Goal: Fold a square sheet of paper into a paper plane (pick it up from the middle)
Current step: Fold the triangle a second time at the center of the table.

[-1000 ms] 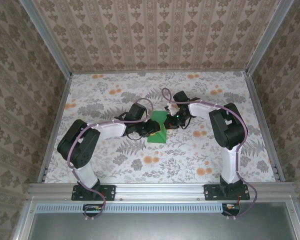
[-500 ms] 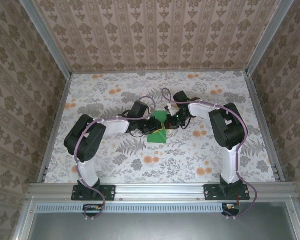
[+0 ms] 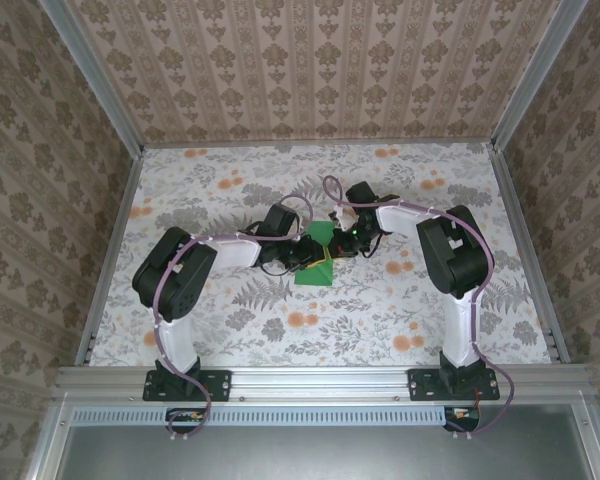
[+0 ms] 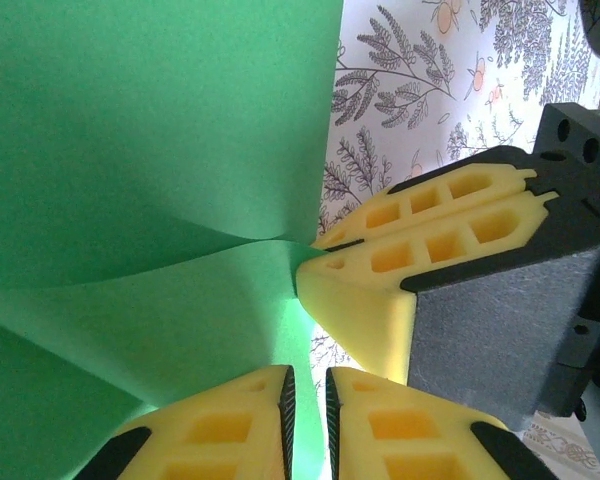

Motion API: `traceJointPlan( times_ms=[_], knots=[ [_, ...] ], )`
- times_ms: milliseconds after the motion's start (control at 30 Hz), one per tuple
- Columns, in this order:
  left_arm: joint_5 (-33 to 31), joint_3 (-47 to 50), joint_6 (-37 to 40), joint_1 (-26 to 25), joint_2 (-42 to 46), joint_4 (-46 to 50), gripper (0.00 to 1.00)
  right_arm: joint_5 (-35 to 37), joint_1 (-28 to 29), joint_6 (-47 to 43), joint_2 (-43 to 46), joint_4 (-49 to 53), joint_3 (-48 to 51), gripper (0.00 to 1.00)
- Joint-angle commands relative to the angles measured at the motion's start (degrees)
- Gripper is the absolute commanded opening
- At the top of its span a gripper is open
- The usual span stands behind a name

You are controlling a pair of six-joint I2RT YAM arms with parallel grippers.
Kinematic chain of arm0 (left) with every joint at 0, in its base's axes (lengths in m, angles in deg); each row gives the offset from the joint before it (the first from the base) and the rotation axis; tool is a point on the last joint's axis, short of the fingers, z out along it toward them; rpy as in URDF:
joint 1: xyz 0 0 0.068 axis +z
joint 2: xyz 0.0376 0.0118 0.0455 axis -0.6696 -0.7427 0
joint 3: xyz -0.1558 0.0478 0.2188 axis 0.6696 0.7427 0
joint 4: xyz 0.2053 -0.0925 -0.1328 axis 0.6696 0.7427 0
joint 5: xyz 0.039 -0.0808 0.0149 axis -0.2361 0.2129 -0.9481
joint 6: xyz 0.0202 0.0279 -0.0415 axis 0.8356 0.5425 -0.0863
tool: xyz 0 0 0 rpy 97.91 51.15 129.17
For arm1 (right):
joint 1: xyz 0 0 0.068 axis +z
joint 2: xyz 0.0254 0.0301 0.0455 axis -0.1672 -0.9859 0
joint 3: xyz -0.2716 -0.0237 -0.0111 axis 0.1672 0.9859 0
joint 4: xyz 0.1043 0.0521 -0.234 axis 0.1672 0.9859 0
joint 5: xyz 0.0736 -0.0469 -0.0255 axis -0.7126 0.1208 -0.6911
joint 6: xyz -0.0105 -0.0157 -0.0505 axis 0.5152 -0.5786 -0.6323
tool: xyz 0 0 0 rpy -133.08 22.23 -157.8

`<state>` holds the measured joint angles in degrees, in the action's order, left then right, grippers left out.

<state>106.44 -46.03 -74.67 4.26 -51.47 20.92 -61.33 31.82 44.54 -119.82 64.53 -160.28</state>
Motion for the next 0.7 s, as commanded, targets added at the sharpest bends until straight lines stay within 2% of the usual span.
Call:
traceJointPlan(
  times_ms=[0,667],
  knots=[
    [0.96,-0.98,-0.22,0.38,-1.28,-0.70,0.19,1.23,0.24,-0.53,-1.39,1.49,-1.41,0.04],
    [0.70,-1.04,-0.50,0.28,-2.47,-0.21,0.19,2.04,0.22,-0.48,-2.13,2.77,-1.86,0.04]
  ],
)
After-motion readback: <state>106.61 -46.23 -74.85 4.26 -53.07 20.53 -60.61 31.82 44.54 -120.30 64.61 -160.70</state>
